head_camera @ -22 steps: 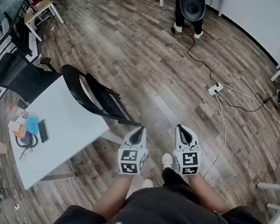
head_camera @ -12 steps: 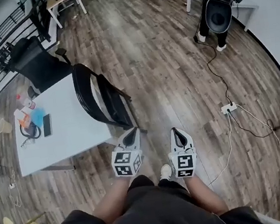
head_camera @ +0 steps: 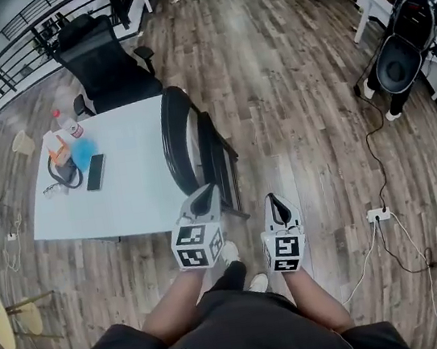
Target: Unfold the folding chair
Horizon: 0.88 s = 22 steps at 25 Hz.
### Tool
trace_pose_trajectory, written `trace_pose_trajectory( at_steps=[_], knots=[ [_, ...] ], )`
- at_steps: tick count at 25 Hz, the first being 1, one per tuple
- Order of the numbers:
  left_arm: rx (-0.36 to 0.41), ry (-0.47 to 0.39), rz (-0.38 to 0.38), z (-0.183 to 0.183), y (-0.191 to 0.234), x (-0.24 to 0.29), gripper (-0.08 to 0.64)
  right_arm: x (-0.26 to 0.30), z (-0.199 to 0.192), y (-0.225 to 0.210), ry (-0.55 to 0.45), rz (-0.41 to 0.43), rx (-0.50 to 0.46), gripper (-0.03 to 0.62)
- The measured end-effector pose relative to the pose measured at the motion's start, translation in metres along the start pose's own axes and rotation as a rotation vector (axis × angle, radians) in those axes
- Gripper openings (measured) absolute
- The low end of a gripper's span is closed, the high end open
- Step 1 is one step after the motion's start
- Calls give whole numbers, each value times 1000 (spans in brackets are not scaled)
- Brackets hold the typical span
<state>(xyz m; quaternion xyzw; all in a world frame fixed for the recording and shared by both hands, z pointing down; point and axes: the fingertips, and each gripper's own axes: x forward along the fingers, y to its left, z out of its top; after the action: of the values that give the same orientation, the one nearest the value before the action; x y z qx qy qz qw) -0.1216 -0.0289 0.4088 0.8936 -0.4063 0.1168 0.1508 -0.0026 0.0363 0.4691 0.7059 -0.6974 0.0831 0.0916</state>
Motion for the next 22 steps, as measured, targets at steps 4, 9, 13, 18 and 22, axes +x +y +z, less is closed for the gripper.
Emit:
trace_pose_trajectory(
  at_steps=[4, 9, 13, 18, 22],
  knots=[
    [-7, 4, 31, 24, 39, 23, 5, 60, 18, 22, 21, 60, -28, 15],
    [4, 31, 139, 46, 101, 43, 5, 129, 26, 51, 59, 100, -18, 15],
    [0, 71, 222, 60, 149, 55, 8, 182, 15, 75, 133, 110, 16, 15],
    [-32, 139, 251, 56, 186, 70, 181, 227, -6, 104, 242, 178, 12, 129],
    [-82, 215, 263, 39, 208, 97, 186, 263, -36, 112, 347, 202, -14, 211]
  ],
)
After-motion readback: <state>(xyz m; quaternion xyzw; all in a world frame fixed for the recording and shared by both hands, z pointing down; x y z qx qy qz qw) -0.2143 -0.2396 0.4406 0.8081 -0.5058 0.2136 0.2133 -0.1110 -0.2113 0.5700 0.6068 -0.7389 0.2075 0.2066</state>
